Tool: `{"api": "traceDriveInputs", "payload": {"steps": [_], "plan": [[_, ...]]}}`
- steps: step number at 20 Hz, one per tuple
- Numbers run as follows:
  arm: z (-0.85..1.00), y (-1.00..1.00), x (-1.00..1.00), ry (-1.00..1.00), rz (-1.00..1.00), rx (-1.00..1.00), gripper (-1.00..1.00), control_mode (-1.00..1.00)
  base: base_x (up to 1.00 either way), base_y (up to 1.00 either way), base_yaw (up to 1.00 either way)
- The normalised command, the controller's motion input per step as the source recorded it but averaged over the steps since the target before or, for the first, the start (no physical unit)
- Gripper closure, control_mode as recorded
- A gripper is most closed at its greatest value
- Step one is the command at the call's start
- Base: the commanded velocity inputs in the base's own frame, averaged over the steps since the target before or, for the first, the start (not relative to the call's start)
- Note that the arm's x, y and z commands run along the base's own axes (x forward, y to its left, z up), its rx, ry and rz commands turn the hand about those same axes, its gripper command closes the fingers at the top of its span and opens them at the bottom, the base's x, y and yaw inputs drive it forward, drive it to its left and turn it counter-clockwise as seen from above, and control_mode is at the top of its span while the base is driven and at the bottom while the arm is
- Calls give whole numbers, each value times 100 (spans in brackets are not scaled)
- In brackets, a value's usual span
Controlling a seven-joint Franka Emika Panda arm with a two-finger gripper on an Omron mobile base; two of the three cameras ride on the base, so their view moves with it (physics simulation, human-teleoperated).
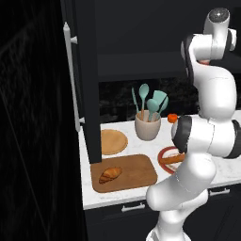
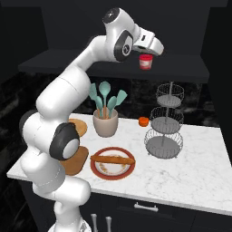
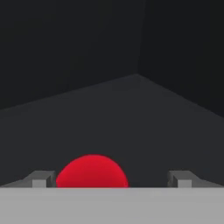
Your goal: From the different types of pastries on the counter, select a croissant and place it on the cutting board. Then retrieve a jar of jam from the cabinet and place it alongside the croissant on the cutting board.
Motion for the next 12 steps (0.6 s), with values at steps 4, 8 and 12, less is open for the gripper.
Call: {"api": "traceDriveInputs", "payload": {"steps": [4,8,12], "plan": [[-30,14,0,2,0,-3,-100,-100,0,0,0],[-27,18,0,5,7,0,-100,-100,0,0,0],[-42,-1,0,0,6,0,-100,-100,0,0,0]]}}
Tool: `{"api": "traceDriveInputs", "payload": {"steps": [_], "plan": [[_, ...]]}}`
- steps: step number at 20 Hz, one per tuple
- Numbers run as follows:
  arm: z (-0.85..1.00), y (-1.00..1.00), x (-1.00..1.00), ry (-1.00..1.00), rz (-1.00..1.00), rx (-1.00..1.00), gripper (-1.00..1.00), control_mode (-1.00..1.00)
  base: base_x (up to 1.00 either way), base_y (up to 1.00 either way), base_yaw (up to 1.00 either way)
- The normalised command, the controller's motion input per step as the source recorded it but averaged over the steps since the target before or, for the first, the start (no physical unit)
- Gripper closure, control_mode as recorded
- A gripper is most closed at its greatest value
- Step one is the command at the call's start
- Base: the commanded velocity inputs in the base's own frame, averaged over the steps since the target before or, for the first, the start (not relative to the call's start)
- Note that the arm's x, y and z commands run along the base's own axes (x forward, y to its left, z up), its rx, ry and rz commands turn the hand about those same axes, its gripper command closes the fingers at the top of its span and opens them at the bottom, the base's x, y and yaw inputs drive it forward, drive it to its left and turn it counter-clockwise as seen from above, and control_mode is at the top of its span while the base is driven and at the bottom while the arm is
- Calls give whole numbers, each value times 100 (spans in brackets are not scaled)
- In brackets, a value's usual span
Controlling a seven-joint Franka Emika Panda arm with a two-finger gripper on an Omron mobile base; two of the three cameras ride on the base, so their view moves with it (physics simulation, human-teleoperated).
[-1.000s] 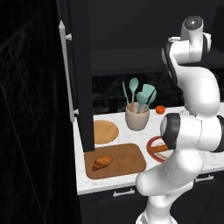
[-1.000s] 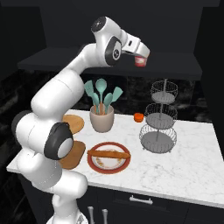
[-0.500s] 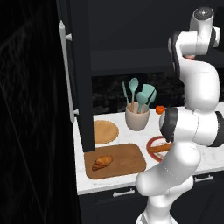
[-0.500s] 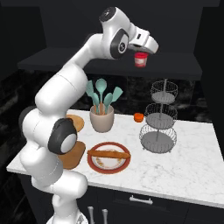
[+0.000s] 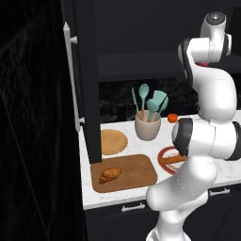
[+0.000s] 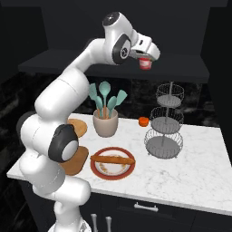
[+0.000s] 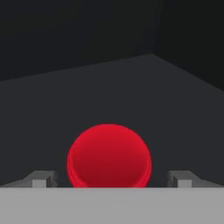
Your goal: From the different types of pastries on the counter, select a croissant and place it on the cutting board. Then retrieve a jar of jam from the cabinet and place it alongside the croissant on the cutting board.
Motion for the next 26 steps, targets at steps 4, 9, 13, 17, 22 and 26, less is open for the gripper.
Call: {"api": "traceDriveInputs", "payload": {"steps": [4,9,13,17,22,26], "plan": [[-50,-8,0,-6,5,0,-100,-100,0,0,0],[-40,-6,7,-17,7,-1,100,-100,0,0,0],[-10,-3,21,-19,5,-1,100,-100,0,0,0],[6,-16,9,-8,0,5,100,-100,0,0,0],[100,-20,-56,-8,0,1,100,-100,0,0,0],[23,1,-32,-3,0,-1,100,-100,0,0,0]]}}
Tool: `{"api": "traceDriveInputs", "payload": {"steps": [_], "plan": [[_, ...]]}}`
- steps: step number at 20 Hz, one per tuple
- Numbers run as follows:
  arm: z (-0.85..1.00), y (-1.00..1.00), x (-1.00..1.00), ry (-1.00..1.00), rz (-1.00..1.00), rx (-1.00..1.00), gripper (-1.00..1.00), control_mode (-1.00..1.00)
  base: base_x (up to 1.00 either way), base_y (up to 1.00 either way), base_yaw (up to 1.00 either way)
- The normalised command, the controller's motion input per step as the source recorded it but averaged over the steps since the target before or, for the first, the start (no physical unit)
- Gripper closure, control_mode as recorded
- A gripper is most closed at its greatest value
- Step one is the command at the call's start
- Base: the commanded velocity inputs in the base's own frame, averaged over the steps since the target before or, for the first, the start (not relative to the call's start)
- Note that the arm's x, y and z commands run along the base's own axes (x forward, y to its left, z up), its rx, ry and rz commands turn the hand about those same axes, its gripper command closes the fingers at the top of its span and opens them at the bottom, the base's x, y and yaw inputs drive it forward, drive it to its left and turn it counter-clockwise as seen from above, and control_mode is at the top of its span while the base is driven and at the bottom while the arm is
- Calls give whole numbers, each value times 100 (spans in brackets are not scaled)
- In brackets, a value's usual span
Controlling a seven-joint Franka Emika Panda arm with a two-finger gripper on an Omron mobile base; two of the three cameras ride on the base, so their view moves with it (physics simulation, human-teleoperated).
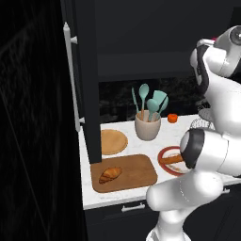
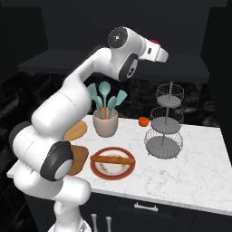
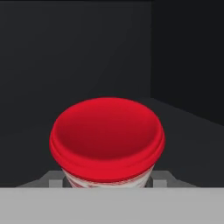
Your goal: From the different types of pastries on the counter, select a croissant and place it on the cutting board. Then retrieve a jar of jam from the cabinet and place it alongside the croissant on the cutting board.
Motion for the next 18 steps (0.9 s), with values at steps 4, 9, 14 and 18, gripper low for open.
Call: {"api": "traceDriveInputs", "payload": {"steps": [4,9,14,18], "plan": [[62,8,-96,-13,4,-7,100,-100,0,0,0],[32,11,-100,-18,4,-8,100,-100,0,0,0],[0,8,-63,-2,0,0,100,-100,0,0,0],[-8,39,-100,0,0,-3,100,-100,0,0,0]]}}
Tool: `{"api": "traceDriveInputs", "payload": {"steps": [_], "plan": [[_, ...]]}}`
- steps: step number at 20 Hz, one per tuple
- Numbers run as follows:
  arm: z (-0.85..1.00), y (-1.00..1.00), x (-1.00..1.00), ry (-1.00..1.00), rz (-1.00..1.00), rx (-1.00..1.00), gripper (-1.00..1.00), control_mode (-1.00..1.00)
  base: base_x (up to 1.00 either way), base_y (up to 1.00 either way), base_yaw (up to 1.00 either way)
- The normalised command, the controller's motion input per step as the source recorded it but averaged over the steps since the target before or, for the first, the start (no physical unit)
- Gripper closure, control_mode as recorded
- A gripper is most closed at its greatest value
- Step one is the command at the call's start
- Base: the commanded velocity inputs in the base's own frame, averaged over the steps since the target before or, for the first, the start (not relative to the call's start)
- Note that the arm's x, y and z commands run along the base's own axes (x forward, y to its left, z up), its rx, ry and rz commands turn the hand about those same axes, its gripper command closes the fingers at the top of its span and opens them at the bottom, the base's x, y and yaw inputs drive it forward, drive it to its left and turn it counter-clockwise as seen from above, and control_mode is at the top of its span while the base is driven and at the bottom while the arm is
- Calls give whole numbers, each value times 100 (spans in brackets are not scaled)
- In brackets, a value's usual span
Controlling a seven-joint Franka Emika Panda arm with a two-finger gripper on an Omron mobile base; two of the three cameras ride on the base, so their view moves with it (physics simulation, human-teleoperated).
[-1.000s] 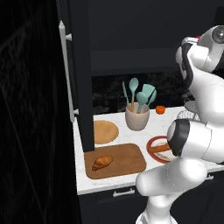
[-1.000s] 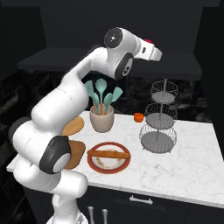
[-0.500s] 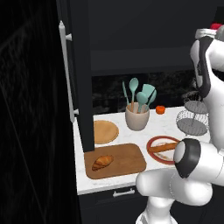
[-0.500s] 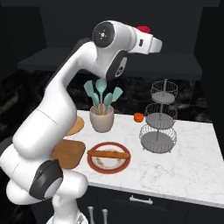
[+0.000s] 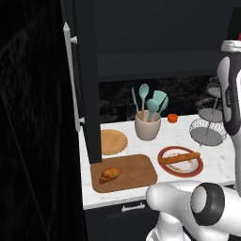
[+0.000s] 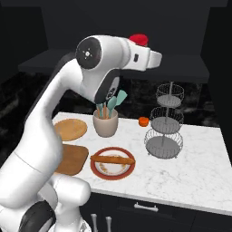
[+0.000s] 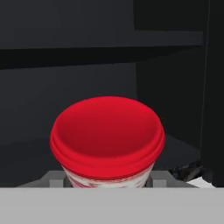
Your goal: From the different types of pastries on the counter, select a croissant and place it on the cutting board. Then retrieve a jar of jam from the cabinet and place it alongside the croissant on the cutting board.
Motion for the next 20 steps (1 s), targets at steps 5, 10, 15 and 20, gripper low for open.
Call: {"api": "traceDriveInputs", "payload": {"steps": [5,10,15,20], "plan": [[-28,45,-100,5,0,0,100,-100,0,0,0],[-27,54,-100,16,10,0,100,-100,0,0,0],[-27,66,-100,9,17,-1,100,-100,0,0,0],[-29,57,-100,0,18,-5,100,-100,0,0,0]]}}
